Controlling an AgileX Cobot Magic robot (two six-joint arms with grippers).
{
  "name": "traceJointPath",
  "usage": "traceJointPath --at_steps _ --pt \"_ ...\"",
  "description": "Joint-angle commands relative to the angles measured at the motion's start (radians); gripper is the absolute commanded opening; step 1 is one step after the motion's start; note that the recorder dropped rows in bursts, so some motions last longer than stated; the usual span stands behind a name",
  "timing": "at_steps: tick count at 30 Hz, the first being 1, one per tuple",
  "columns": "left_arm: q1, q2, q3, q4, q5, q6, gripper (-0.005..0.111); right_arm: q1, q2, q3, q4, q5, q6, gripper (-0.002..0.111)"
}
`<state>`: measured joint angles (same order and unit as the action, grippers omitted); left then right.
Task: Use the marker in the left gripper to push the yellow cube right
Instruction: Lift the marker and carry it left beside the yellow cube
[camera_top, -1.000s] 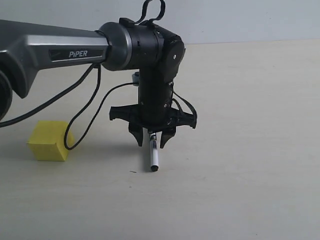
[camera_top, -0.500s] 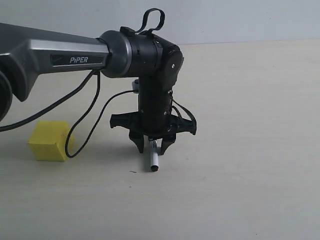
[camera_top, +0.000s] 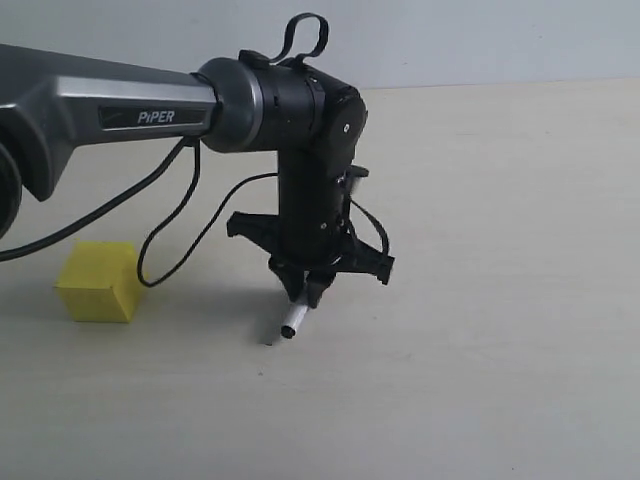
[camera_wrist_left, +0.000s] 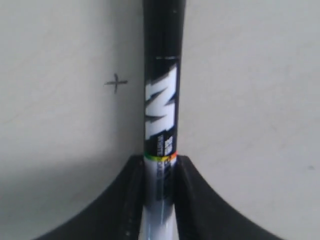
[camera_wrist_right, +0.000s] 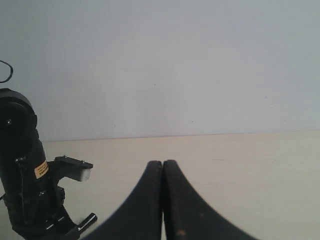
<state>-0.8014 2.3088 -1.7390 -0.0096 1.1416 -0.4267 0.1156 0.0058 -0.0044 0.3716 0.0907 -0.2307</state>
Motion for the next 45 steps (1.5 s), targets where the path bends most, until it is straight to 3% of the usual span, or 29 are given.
traceJointPath --at_steps 1,10,15,20,28,33,37,43,45 --pt "-0.005 -0.104 -0.135 0.002 0.079 0.303 0.000 0.001 -0.006 0.004 -0.005 -0.003 -0.003 0.000" --pt "-0.005 -0.306 -0.191 -0.004 0.079 0.868 0.000 0.001 -0.006 0.004 -0.005 -0.003 -0.003 0.000" --pt "0.021 -0.358 -0.191 0.144 0.079 1.065 0.000 0.001 -0.006 0.004 -0.005 -0.003 -0.003 0.000" --pt "0.167 -0.430 -0.115 0.068 0.079 1.248 0.000 0.001 -0.006 0.004 -0.005 -0.003 -0.003 0.000" --pt "0.439 -0.535 0.174 0.086 0.079 1.424 0.000 0.001 -0.006 0.004 -0.005 -0.003 -0.003 0.000" --pt "0.555 -0.530 0.265 0.249 0.079 1.430 0.000 0.001 -0.006 0.004 -0.005 -0.003 -0.003 0.000" --pt "0.641 -0.506 0.306 0.231 0.079 1.418 0.000 0.001 -0.006 0.004 -0.005 -0.003 -0.003 0.000" --pt "0.757 -0.508 0.442 0.161 0.076 1.675 0.000 0.001 -0.006 0.004 -0.005 -0.003 -0.003 0.000" --pt "0.793 -0.508 0.489 0.159 -0.008 1.686 0.000 0.001 -0.006 0.004 -0.005 -0.003 -0.003 0.000"
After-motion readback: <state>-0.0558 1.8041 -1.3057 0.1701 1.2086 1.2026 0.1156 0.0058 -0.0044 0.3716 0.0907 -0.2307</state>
